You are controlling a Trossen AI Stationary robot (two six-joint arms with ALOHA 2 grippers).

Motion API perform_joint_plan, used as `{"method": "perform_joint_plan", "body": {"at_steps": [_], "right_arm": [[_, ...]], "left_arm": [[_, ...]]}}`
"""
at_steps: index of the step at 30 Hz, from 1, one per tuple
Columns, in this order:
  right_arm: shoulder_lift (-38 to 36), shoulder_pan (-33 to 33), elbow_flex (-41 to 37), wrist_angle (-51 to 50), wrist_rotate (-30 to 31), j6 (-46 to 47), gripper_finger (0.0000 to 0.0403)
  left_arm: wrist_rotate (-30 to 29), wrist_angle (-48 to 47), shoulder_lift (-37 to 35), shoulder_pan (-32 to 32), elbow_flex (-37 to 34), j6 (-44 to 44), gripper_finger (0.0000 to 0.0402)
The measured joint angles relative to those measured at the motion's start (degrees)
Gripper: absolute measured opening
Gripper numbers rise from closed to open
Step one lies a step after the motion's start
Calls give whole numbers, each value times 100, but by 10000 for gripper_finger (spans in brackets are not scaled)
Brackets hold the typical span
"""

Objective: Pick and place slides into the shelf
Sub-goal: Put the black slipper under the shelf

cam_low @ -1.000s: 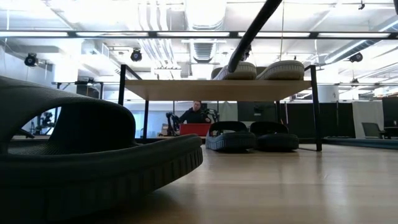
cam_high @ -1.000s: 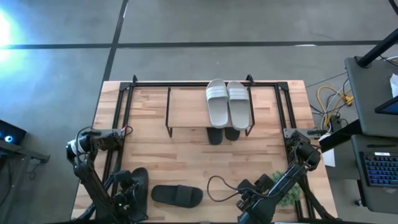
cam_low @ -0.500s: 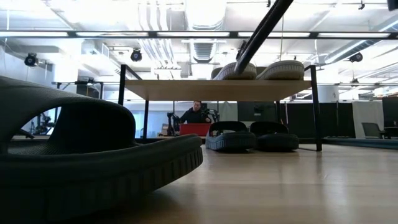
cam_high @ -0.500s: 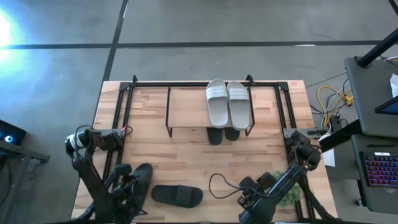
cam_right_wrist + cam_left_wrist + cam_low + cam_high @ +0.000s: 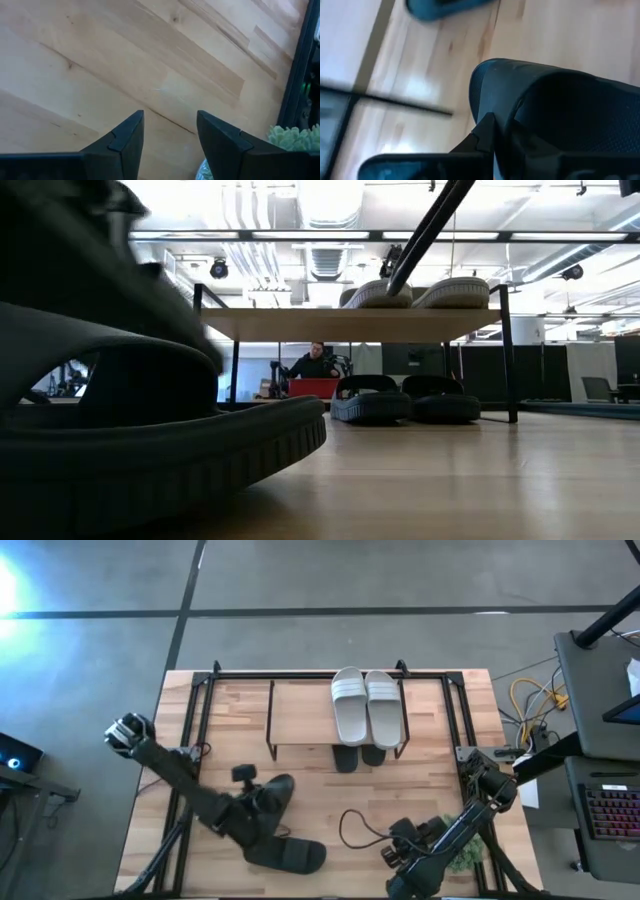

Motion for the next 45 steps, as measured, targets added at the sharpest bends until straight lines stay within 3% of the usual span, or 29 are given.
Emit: {"method": "perform_joint_plan", "body": {"at_steps": [3,10,18,24,30,35,40,45], "right_arm": [[0,0,0,0,0,138,168],[0,4,-9,-4,2,575,154],[-4,13,-22,-33,4,710,141],[-6,13,-28,-42,4,697,140],[-6,15,-31,-35,4,695,139],[-7,15,-33,-31,0,676,137],[-7,15,-40,-35,4,648,141],[-7,15,-55,-44,4,559,141]], "left_arm": [[-9,651,-99,381,-32,552,0],[-298,921,267,1244,-32,1229,0],[-514,1247,1125,1554,-32,1496,7],[-486,1147,1474,1614,-7,1455,67],[-425,1087,1307,1618,113,1459,144],[469,1049,812,1617,163,1519,188],[1049,922,183,1612,116,1457,198],[3073,1060,-221,1629,53,560,164]]}}
